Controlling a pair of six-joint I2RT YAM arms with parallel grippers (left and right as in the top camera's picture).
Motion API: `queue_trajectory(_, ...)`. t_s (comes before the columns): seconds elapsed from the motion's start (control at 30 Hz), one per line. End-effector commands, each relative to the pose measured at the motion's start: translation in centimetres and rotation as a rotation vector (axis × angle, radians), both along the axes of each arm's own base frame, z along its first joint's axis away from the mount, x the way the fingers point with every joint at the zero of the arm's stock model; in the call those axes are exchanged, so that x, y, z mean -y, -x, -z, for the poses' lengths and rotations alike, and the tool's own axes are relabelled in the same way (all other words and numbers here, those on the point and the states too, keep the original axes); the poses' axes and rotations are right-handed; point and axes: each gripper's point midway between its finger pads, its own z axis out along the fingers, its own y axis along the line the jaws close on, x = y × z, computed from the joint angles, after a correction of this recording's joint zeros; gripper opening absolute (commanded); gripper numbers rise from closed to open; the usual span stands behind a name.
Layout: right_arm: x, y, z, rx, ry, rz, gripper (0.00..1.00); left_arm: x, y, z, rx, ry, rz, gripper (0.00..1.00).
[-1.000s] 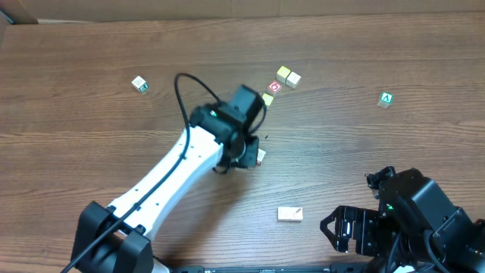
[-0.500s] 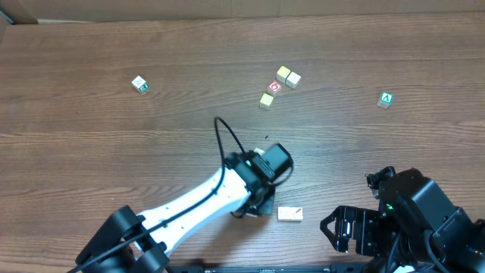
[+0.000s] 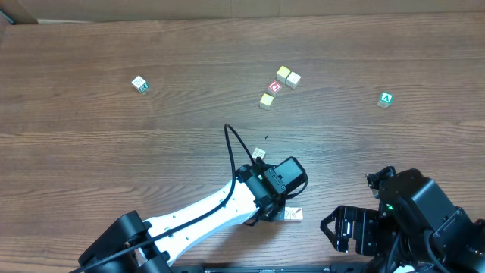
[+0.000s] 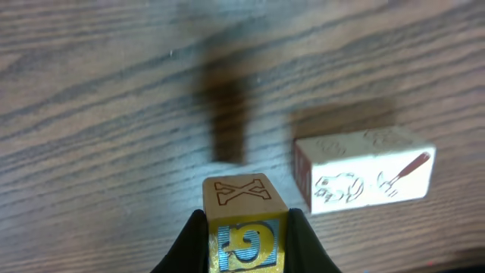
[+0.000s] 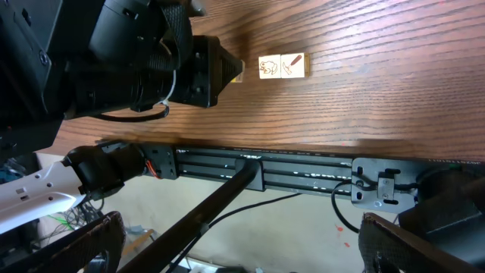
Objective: Flip 4 blocks
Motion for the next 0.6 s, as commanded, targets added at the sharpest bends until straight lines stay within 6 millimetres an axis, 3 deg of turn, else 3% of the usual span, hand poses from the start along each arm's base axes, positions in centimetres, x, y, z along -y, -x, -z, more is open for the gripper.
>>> queue_trajectory(0.0, 0.1, -0.2, -0.7, 0.034, -0.011, -0.003, 0.99, -0.4, -1.1, -0.6, 0.064, -0.003, -0.075, 0.04)
queue_trajectory(0.4, 0.0, -0.1, -0.8, 0.032, -0.013, -0.006, 0.99, -0.7, -0.4, 2.5, 0.053, 0.034, -0.124, 0.04)
queue_trajectory(0.57, 0.0, -0.1, -0.8, 0.030, -0.016, -0.008, 1.00, -0.7, -0.4, 2.9, 0.057, 0.041, -0.127, 0.04)
